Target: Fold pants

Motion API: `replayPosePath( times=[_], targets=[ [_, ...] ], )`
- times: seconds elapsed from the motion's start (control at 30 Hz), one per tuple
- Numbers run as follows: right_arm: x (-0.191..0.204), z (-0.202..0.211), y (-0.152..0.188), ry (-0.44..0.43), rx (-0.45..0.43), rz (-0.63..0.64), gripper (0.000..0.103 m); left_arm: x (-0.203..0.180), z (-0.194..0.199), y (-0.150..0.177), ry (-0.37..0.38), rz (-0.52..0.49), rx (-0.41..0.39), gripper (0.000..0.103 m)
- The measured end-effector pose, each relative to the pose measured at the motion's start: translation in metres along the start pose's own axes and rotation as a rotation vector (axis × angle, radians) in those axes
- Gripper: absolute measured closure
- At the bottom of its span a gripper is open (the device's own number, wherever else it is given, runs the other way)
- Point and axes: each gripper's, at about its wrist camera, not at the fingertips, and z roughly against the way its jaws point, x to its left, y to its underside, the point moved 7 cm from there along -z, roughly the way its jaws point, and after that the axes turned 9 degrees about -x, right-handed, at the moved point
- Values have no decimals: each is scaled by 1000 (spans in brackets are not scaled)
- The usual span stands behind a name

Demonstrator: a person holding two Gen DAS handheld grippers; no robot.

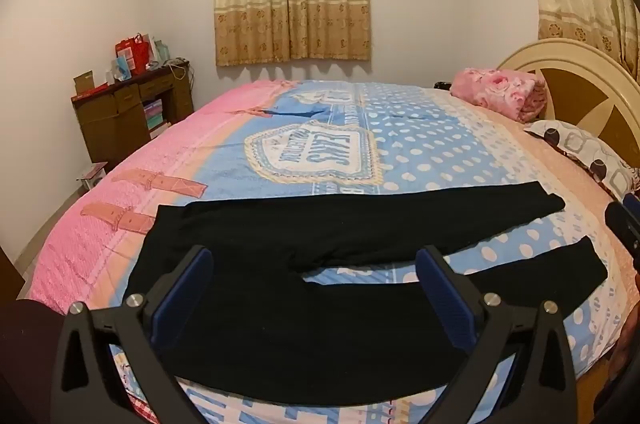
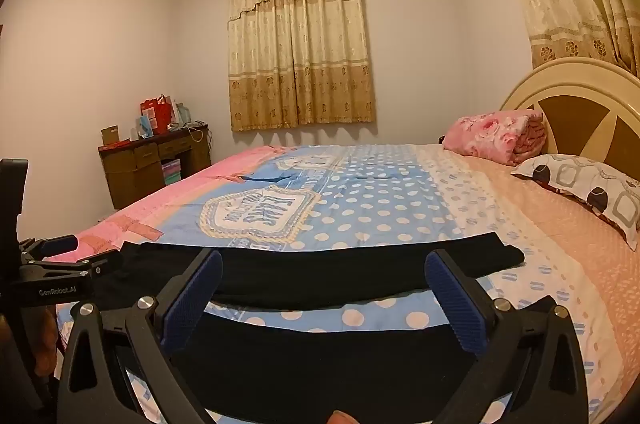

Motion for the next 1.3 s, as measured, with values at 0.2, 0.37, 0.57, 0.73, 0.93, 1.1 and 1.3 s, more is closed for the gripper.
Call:
replayPosePath(
  times=[0.2,0.37,0.57,0.73,0.93,1.1,1.3],
  targets=[
    [-1,1,-1,2,-12,17,1,-4,-2,-1,1,1,-6,0],
    [0,0,-2,2,-12,12,1,-2,0,-1,4,0,-20,0],
    [-4,0,-1,-1,-13,-1,1,4,-1,-3,-3,12,-24,0],
    [3,3,0,-2,-10,-1,1,5,-1,-3,-1,13,-25,0],
    [3,2,7,-4,-7,-3,1,6,-1,-3,-3,12,-26,0],
    [4,3,8,-6,-6,-5,1,7,-1,-3,-3,12,-25,0],
    [3,3,9,-7,-6,-6,1,6,-1,-3,-4,10,-26,0]
  ],
)
